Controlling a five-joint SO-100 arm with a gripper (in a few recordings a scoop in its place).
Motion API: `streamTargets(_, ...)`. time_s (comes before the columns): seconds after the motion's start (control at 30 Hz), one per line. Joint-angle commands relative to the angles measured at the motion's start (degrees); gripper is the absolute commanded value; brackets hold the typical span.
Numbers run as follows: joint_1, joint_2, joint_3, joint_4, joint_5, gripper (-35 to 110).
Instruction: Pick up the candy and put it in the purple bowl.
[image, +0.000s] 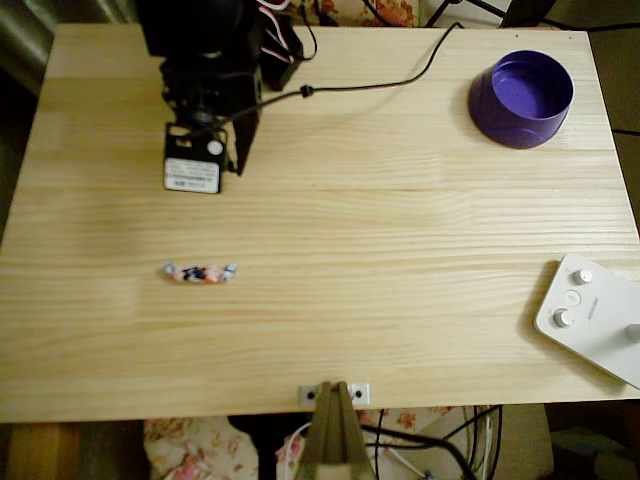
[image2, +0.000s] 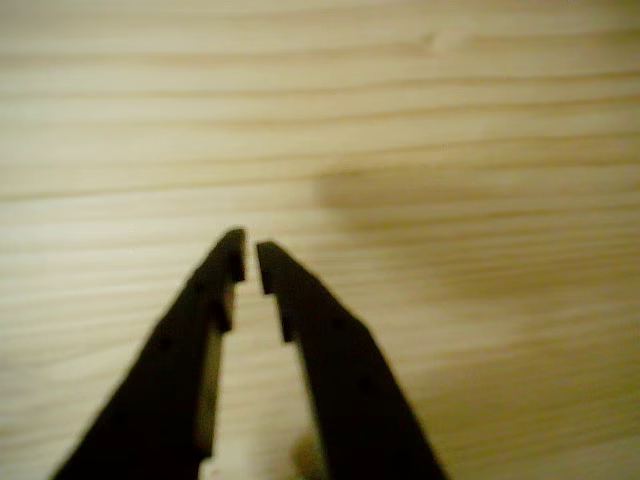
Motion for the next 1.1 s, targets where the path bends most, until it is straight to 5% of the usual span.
streamTargets(0.0,0.7,0.8,-0.8,0.6,0.4,-1)
streamTargets(1.07,2.7,0.8,-0.9,-0.2,-1.7,-1)
